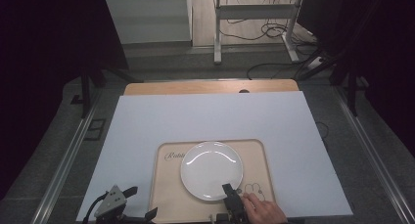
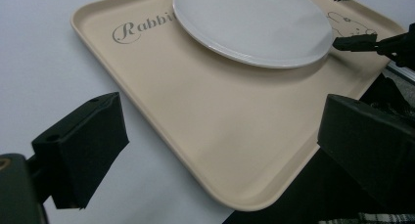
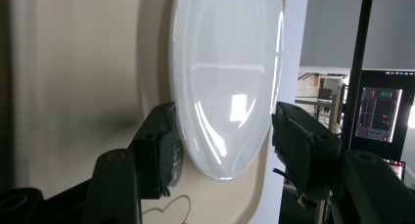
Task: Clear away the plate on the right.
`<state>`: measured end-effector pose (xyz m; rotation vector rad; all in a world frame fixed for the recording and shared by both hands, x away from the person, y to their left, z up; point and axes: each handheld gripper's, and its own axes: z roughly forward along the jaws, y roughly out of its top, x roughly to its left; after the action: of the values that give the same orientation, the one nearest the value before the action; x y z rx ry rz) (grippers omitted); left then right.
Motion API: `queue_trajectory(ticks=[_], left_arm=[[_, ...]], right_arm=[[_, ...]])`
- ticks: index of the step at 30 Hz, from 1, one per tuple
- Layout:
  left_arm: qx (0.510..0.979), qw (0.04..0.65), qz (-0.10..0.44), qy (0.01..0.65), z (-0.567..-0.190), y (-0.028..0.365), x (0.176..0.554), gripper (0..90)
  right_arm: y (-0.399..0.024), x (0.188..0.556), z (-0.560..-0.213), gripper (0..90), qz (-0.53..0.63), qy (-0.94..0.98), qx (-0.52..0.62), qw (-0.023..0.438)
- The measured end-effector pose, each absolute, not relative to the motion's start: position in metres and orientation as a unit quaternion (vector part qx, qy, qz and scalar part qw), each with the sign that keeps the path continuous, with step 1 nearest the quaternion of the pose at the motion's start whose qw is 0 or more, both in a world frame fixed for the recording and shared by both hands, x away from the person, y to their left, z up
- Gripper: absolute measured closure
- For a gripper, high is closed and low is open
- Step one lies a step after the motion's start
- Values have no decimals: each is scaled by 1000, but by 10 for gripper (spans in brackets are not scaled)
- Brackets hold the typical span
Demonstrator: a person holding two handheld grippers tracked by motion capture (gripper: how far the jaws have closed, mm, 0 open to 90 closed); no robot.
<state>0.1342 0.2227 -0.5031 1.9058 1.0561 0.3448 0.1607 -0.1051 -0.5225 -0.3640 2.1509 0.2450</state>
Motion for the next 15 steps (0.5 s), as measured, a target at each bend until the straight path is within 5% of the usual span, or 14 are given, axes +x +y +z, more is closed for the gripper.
queue_trajectory(ticks=[15], left_arm=[[771,450,140,427,-503,223,134,41]], right_arm=[[-112,160,-513,327,105,868,-125,469]])
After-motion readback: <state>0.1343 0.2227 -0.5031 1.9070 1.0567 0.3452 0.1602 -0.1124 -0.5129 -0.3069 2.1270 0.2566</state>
